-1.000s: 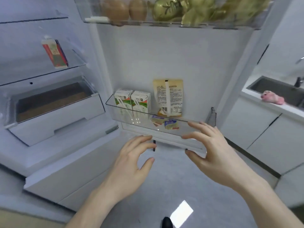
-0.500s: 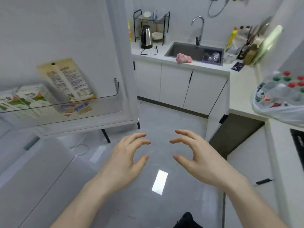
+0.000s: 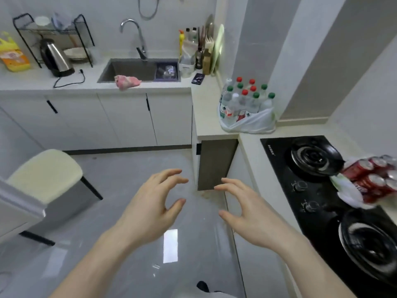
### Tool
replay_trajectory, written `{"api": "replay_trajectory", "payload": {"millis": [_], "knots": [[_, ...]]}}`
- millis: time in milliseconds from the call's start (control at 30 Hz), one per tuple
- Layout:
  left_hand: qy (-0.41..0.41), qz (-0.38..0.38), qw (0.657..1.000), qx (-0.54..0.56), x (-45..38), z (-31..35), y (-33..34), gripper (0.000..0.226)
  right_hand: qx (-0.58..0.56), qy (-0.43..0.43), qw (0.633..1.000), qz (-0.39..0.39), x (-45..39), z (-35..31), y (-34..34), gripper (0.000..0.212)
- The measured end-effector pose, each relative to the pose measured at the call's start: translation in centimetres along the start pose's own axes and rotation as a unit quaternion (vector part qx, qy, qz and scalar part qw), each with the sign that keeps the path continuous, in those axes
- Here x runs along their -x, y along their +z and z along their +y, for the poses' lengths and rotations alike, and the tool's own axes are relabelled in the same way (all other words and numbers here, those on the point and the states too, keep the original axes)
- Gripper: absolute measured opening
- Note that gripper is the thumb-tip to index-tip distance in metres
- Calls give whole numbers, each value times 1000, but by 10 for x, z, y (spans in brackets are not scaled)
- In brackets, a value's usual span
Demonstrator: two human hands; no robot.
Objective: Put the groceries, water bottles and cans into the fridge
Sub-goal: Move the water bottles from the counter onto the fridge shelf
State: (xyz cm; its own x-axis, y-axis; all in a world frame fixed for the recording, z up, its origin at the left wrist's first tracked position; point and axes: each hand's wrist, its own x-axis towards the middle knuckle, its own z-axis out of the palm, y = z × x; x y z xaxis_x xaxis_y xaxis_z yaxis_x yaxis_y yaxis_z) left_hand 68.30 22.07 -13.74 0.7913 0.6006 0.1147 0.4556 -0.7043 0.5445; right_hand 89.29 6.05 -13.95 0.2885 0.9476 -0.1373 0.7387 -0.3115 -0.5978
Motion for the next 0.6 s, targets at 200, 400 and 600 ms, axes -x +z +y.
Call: {"api": "replay_trajectory", "payload": {"millis": [200,400,600], "knots": [[80,-56,995,5,-82,33,30,37,-19,96,994,48,7,54,-35,49],[148,-112,983,12,-163,42,50,38,-46,194,976,88,-2,80,-52,49],[209,-159,965,30,-238,31,58,40,-44,256,955,141,-35,89,-56,49]]}}
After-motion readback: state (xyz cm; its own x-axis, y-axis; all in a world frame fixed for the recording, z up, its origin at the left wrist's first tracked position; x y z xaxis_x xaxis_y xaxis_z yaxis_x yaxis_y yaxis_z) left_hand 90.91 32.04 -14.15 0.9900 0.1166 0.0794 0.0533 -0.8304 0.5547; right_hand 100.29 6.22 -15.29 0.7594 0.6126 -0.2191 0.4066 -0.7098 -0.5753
